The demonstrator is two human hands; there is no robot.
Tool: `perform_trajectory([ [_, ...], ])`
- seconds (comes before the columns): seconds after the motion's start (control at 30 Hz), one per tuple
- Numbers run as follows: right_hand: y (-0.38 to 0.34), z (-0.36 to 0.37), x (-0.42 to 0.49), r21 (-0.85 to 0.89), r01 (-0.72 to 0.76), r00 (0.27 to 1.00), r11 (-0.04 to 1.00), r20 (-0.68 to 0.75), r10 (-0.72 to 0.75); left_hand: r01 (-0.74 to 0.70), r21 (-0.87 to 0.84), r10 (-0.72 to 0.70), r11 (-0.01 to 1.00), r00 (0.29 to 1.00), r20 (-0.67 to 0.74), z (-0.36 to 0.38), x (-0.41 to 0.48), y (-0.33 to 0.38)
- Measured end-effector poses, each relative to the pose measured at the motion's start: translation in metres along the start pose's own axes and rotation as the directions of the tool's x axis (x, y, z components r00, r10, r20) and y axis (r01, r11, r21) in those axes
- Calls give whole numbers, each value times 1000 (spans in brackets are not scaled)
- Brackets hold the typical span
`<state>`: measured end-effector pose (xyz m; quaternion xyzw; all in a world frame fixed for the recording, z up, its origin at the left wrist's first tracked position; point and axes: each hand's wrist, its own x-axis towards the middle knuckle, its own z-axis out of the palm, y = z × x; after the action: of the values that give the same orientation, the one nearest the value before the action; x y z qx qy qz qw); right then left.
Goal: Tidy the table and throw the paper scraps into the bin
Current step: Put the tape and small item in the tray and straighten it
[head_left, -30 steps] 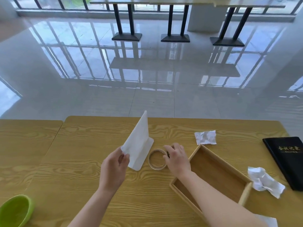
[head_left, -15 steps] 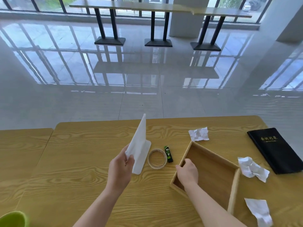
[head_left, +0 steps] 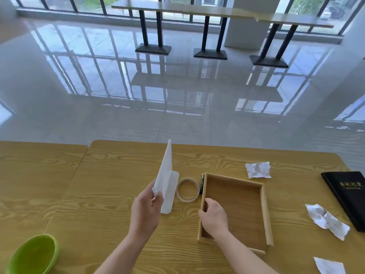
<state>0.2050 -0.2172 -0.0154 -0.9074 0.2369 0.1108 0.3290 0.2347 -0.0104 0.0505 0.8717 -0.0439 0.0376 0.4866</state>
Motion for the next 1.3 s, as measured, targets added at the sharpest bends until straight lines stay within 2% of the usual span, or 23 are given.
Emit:
perform_trajectory([
  [0.53, -98, 68, 9, -26, 174, 977, 984, 131, -169, 166, 55, -151, 985, 965, -214, -87, 11, -56],
  [1.3, -198, 124, 50, 27, 105, 986, 994, 130, -108, 162, -1, -159, 987, 965, -208, -152, 90, -109],
])
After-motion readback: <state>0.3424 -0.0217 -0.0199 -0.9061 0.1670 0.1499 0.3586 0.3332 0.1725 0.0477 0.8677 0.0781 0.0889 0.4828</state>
